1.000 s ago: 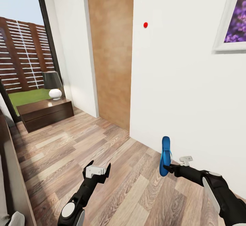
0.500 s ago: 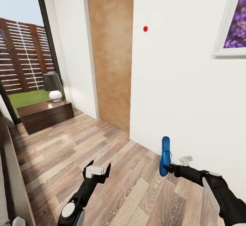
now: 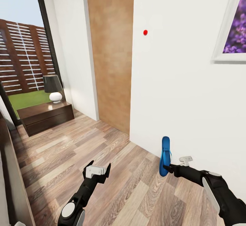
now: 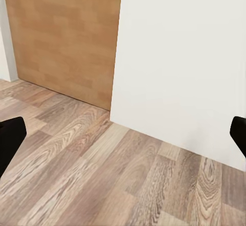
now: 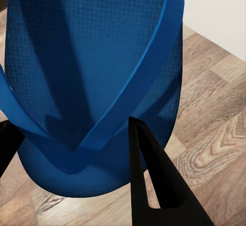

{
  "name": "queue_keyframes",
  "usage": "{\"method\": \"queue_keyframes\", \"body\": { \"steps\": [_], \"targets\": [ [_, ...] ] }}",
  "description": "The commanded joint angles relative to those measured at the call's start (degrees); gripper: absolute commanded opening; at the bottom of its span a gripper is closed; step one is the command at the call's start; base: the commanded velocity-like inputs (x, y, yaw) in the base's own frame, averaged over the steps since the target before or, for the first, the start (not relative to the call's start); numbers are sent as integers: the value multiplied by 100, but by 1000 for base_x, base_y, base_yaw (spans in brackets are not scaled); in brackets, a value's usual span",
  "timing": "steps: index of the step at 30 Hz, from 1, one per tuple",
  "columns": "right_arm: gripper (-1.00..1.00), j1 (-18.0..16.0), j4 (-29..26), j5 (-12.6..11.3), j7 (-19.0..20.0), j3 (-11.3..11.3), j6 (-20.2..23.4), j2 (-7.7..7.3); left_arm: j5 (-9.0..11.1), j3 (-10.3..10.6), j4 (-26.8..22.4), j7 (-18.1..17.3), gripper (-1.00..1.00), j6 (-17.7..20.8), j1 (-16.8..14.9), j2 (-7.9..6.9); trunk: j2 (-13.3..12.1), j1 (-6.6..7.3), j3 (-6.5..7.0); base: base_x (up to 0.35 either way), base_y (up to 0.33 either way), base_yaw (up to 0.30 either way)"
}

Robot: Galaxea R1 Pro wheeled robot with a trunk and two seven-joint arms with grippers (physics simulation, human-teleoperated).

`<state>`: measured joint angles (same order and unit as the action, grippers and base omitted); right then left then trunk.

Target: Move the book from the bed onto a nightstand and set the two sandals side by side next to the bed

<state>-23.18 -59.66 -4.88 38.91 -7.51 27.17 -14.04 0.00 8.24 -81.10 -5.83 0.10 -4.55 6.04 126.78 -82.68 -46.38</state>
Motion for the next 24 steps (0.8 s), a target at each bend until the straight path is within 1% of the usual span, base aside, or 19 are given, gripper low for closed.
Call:
{"method": "queue_keyframes", "body": {
  "steps": [1, 13, 14, 18, 24],
  "targets": [
    [-100, -3, -2, -48, 2, -5, 51, -1, 0, -6, -2, -23, 100, 0, -2, 3, -39, 24, 12, 0, 0, 0],
    [-100, -3, -2, -48, 2, -5, 51, 2, 0, -5, -2, -25, 100, 1, -2, 4, -520, 287, 228, 0, 0, 0],
    [-100, -3, -2, -48, 2, -5, 51, 3, 0, 42, -2, -25, 100, -1, -2, 3, -560, 309, 246, 0, 0, 0],
    [-100, -3, -2, -48, 2, -5, 51, 3, 0, 132, -2, -28, 100, -7, -2, 3, -560, 309, 246, 0, 0, 0],
    [-100, -3, -2, -48, 2, -5, 51, 3, 0, 150, -2, -31, 100, -10, 6, 3, -560, 309, 246, 0, 0, 0]
  ]
}}
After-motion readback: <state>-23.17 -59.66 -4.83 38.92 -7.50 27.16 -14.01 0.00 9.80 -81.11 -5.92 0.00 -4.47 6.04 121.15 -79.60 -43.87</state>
